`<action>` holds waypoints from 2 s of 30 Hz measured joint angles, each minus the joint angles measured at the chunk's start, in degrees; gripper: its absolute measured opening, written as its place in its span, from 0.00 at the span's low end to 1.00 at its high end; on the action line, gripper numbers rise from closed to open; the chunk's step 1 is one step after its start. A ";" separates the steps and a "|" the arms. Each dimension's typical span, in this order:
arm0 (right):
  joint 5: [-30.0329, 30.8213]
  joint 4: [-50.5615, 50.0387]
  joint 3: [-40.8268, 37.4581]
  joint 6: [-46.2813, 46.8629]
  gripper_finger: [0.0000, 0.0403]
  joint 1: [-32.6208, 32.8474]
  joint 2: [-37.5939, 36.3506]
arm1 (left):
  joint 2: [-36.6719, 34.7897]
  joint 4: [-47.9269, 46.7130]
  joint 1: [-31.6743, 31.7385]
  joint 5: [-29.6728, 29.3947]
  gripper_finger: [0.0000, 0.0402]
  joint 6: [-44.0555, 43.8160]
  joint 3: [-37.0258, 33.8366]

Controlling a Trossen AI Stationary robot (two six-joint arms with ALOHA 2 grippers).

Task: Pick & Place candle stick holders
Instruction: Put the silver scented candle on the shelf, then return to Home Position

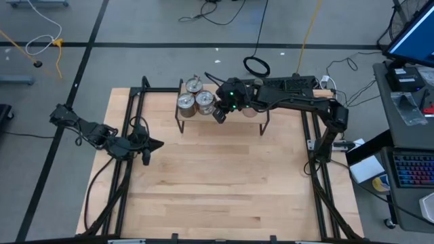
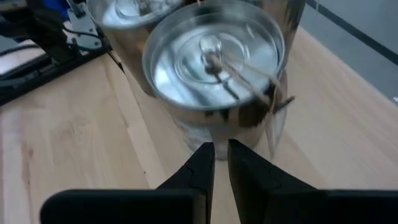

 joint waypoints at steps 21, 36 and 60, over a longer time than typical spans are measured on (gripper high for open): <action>-0.08 -16.68 0.09 4.07 0.09 5.55 -11.75 | 0.00 0.32 0.01 -0.11 0.05 -1.45 0.00; 11.08 -40.30 -1.09 9.22 0.04 20.94 -28.00 | 0.02 3.07 0.01 -0.09 0.05 -1.70 0.00; 15.09 -14.83 -39.44 10.23 0.00 28.24 -67.44 | -0.88 4.28 0.01 -2.32 0.05 -2.08 0.00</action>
